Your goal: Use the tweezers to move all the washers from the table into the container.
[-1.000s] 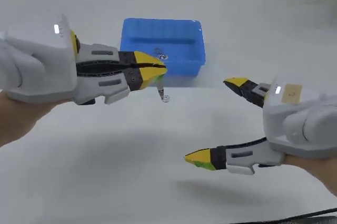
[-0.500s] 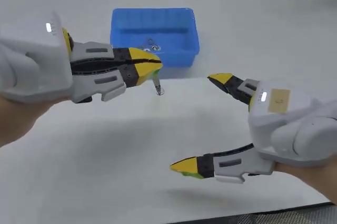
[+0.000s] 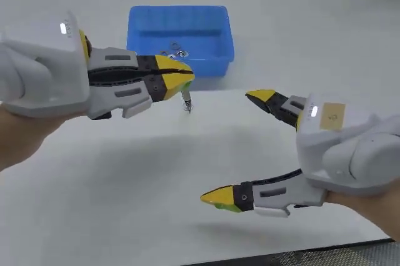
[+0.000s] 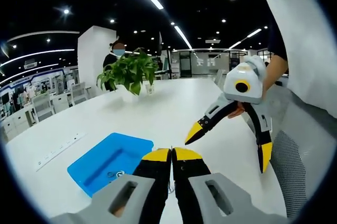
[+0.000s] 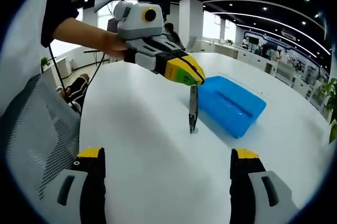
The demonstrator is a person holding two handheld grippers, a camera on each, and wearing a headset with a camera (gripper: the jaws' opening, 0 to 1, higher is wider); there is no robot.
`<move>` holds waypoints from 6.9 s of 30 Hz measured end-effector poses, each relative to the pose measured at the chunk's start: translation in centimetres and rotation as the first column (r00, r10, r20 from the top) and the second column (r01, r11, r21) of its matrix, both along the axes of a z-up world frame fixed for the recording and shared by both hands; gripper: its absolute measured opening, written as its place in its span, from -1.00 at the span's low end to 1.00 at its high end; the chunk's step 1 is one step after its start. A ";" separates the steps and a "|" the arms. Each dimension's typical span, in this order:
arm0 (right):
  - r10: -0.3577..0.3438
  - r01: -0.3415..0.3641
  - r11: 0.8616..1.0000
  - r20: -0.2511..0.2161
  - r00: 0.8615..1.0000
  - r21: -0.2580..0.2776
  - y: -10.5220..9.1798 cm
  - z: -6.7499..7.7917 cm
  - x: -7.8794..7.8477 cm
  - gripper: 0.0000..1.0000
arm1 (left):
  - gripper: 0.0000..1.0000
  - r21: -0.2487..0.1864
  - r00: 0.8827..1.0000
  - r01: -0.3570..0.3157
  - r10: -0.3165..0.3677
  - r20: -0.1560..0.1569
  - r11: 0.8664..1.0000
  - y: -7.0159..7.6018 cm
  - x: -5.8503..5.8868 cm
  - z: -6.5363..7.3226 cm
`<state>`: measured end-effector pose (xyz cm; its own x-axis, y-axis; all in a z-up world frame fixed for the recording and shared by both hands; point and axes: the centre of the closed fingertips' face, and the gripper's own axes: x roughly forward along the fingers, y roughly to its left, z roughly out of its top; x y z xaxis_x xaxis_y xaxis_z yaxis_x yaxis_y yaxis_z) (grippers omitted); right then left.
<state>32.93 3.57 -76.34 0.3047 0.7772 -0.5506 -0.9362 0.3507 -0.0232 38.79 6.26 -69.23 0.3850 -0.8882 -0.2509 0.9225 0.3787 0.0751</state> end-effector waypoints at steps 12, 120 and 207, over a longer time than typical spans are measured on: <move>0.082 -0.082 0.997 0.022 0.996 -0.009 1.7 0.6 3.1 0.42 | -0.92 0.092 0.999 0.034 -0.030 -0.041 0.995 0.3 0.2 -0.3; 0.275 -0.286 0.949 0.096 0.957 0.131 8.2 6.5 17.8 -0.82 | 0.99 -0.119 0.889 -0.439 0.410 -0.204 0.891 8.5 -3.2 0.7; 0.321 -0.323 0.946 0.088 0.943 0.016 8.0 4.9 14.7 -0.85 | -0.51 -0.048 0.992 -0.114 0.112 -0.058 0.992 1.9 9.0 5.2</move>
